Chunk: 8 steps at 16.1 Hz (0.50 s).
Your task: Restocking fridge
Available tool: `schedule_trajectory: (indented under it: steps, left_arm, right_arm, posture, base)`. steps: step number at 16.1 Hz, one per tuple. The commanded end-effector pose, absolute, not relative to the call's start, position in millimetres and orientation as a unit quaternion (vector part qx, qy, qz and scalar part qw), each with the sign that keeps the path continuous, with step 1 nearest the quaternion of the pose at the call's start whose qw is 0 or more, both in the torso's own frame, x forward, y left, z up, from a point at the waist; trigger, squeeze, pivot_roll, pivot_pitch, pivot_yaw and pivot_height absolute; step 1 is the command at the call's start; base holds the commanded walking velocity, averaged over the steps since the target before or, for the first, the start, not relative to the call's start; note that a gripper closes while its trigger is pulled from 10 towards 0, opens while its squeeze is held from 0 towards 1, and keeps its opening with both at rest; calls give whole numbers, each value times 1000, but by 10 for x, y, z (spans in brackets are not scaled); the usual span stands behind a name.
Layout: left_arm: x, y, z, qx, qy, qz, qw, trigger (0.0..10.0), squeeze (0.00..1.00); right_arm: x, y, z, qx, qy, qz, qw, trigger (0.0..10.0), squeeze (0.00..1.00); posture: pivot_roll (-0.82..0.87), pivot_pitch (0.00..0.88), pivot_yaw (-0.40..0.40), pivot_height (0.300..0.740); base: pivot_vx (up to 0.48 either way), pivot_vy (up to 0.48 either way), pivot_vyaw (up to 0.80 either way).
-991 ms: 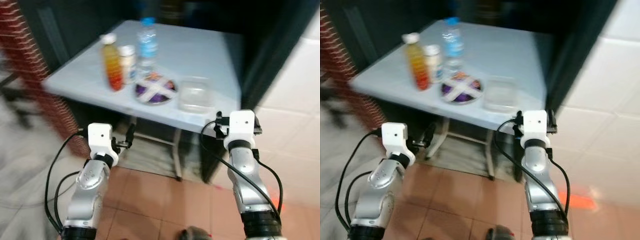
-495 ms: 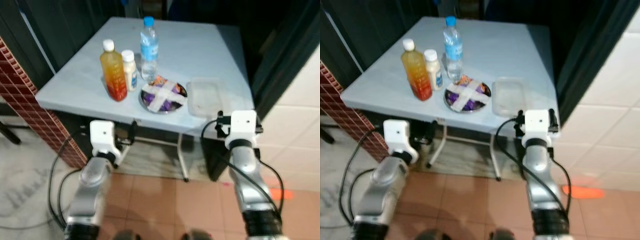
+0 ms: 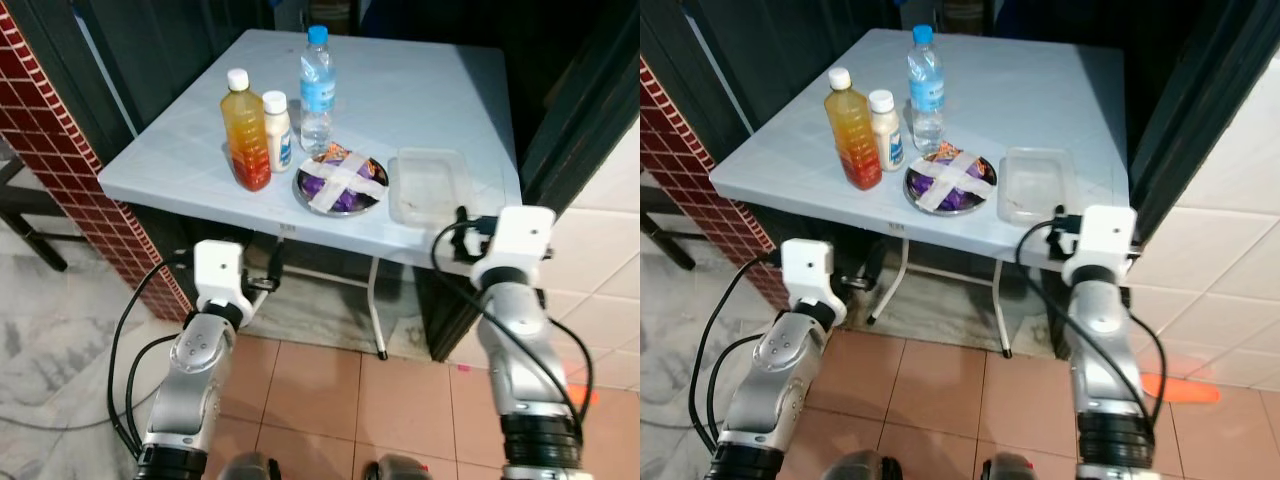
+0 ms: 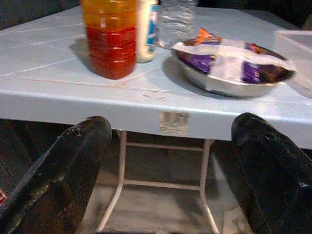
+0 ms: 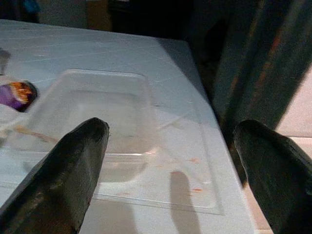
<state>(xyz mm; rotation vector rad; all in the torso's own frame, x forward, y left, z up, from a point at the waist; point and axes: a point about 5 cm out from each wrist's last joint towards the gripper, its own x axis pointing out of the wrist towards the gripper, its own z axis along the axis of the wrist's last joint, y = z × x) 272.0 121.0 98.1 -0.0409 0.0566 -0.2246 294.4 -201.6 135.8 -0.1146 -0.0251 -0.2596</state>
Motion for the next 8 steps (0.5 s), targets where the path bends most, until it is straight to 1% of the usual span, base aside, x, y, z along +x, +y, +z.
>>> schedule_trajectory:
  steps: [1, 2, 3, 4, 8]
  left_arm:
    - [2713, 1249, 1006, -6, 27, -113, 993, 10000, 0]
    - [2716, 1260, 1020, -3, 25, -114, 993, 10000, 0]
    - [2726, 1278, 1048, 0, 21, -113, 993, 10000, 0]
    - [2733, 1293, 1072, 3, 18, -112, 994, 10000, 0]
    - [2689, 1299, 1061, 8, 21, -115, 993, 10000, 0]
  right_arm:
    - [2947, -2113, 1385, -56, -17, -153, 986, 10000, 0]
    - [2947, -2191, 1350, -47, -7, -163, 986, 10000, 0]
    - [2965, -2260, 1379, -47, -10, -171, 984, 10000, 855]
    - [2982, -2282, 1410, -49, -13, -174, 984, 10000, 1000]
    - [3057, -2316, 1462, -21, -27, -163, 986, 10000, 1000]
  posture:
    - [-9, 86, 59, 740]
    - [-4, 91, 63, 740]
    - [-1, 97, 63, 740]
    - [9, 109, 69, 740]
    - [14, 119, 75, 740]
  base:
    - [0, 0, 0]
    - [0, 0, 0]
    - [0, 0, 0]
    - [0, 0, 0]
    - [0, 0, 0]
